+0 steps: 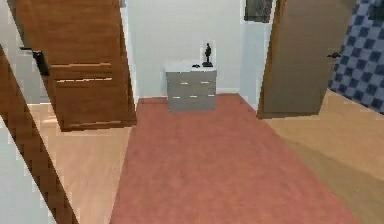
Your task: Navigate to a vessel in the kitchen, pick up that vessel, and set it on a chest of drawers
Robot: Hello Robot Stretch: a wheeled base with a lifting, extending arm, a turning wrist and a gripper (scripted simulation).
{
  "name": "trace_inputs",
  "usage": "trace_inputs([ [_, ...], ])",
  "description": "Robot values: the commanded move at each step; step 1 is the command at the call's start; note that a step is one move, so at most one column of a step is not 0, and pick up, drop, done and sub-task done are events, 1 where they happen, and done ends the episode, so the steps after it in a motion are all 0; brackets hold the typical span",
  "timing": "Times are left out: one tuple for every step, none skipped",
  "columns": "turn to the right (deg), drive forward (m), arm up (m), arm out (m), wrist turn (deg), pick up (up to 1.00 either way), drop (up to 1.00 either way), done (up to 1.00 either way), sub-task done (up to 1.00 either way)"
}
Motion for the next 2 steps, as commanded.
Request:
trace_inputs([
  [0.0, 1.0, 0.0, 0.0, 0.0, 0.0, 0.0, 0.0, 0.0],
  [0.0, 1.0, 0.0, 0.0, 0.0, 0.0, 0.0, 0.0, 0.0],
])
